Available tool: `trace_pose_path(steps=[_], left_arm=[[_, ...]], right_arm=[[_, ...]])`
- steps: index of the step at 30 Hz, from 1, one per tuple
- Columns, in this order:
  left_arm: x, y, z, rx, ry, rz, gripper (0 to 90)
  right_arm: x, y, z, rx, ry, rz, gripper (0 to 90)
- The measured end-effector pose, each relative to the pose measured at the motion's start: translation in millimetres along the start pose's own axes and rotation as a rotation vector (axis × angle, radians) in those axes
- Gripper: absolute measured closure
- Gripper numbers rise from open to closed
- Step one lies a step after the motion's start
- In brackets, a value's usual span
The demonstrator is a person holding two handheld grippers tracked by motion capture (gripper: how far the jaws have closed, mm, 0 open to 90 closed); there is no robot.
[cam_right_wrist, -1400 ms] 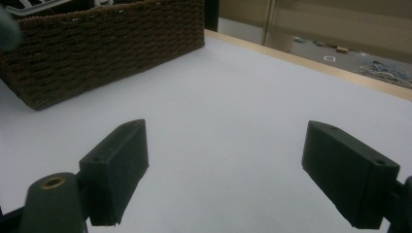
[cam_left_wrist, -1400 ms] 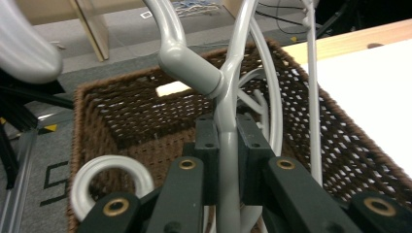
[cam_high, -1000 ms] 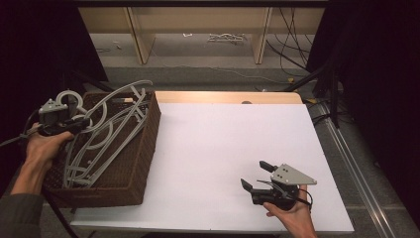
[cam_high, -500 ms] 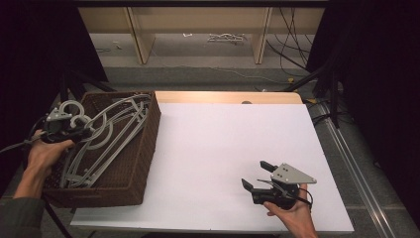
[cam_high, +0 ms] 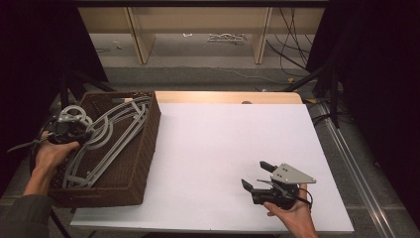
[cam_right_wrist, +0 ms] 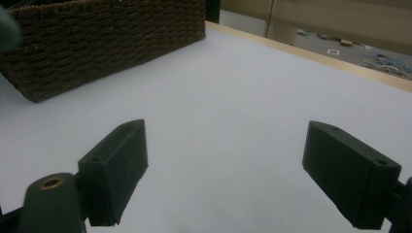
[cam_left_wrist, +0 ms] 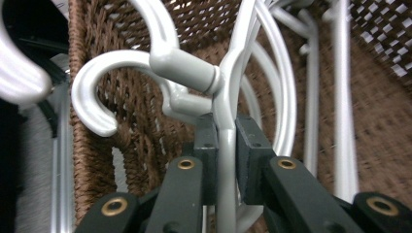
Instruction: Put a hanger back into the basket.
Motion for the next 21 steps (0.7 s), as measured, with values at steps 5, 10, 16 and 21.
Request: trace_pose_path(steps=[5, 10, 16, 21], left_arm=[[-3.1, -0.2, 3.5, 0.013, -0.032, -0.009, 74.1], [0.2, -4.6, -4.8, 0.056, 0.004, -0.063, 57.9], [8.4, -1.4, -22.6, 0.048, 0.088, -0.154, 45.5], [19.8, 17.7, -39.3, -0.020, 0.165, -0.224, 38.3]], right_arm=[[-0.2, 0.2, 0.6, -0.001, 0.004, 0.004, 17.4], [0.9, -0.1, 1.3, 0.001, 0.017, 0.004, 17.4], [1.1, 0.2, 1.3, -0.001, 0.019, 0.004, 17.4], [1.1, 0.0, 0.9, -0.004, 0.015, 0.006, 17.4]])
Point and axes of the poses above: each handheld gripper's, and its own axes: z roughly forward along the jaws, x roughly out of its top, y roughly to its right, the point moved 8 cm from there along z, roughly forward along the jaws, and after that the axes turned 6 degrees about -z, right-handed, at the moved point
